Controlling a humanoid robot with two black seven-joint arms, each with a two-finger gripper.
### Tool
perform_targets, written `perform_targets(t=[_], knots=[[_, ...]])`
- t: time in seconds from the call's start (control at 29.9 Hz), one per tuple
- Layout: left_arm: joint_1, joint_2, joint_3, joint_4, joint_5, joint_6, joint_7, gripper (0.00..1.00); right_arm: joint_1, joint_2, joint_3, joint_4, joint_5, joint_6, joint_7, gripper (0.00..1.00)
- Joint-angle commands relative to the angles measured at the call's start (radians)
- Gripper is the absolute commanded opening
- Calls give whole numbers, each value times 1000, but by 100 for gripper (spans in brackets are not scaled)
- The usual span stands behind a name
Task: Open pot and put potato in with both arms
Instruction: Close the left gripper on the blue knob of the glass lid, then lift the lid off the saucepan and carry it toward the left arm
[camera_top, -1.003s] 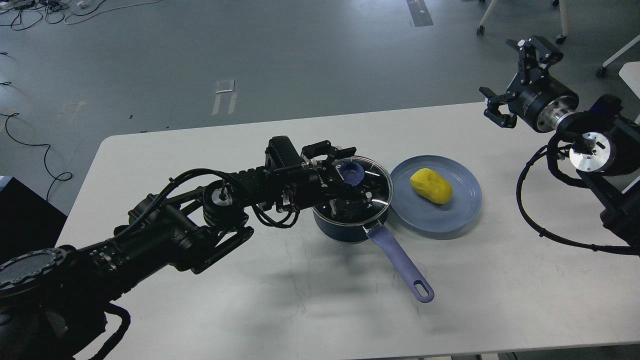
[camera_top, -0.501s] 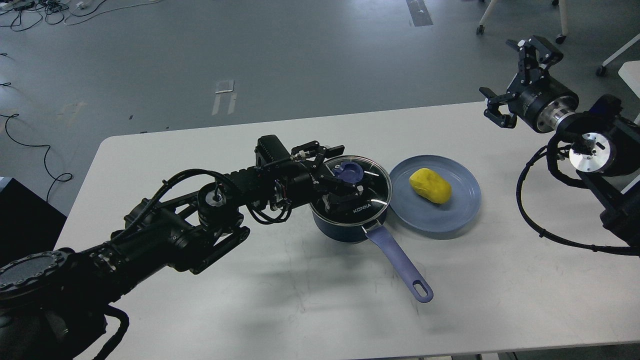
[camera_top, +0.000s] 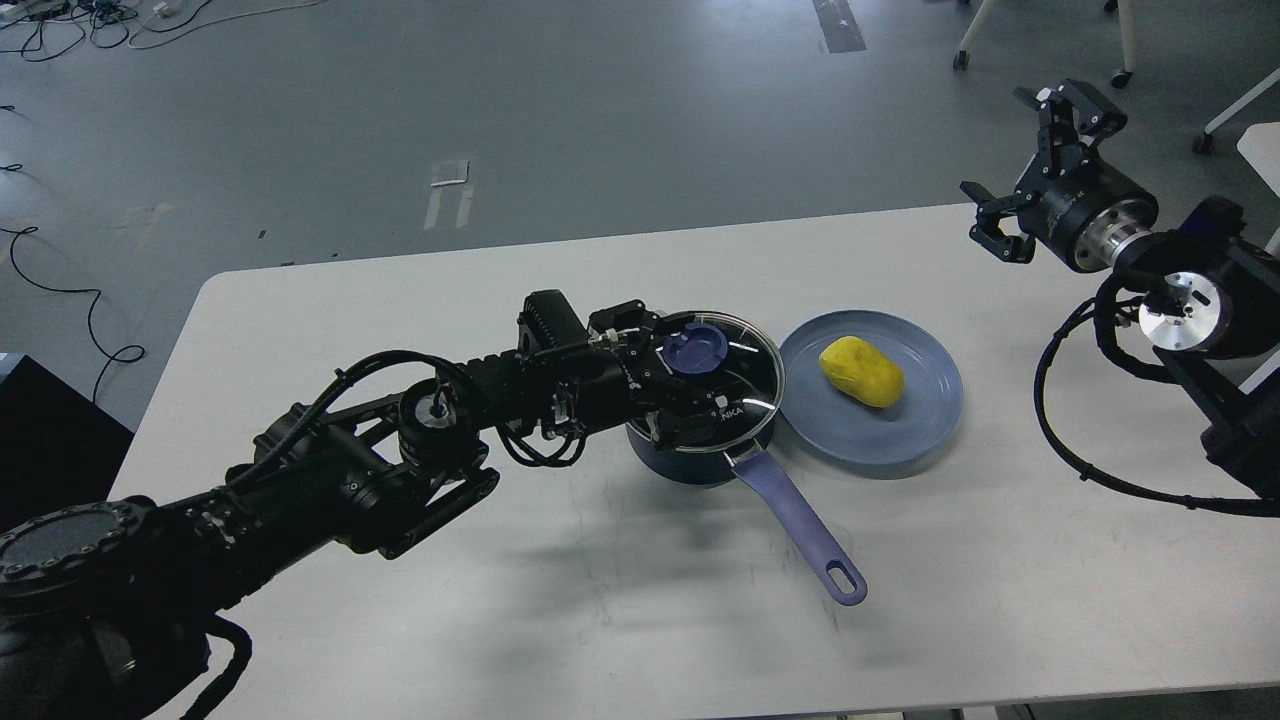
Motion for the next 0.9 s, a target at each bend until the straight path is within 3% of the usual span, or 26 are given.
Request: perform_targets(t=[0.0,0.17,0.33,0.5,0.53,0.87], knots=[[-1,0,0,15,-3,1,6,98,0,0,0,1,0,0,1,100],[6,-1,0,31,-13,1,6,96,-1,0,-1,0,0,0,1,100],[7,-1,2,31,-17,1,2,86,-6,-2,-1,0,0,0,1,100],[7,0,2,31,-17,-1,-1,48,-8,-3,-1,0,0,0,1,100],[7,0,2,31,-17,-1,-1,45,-8,-3,-1,0,-2,0,1,100],[1,5,0,14,-19,1,-25,41,-17,-2,-3,-3,-2,0,3,100]])
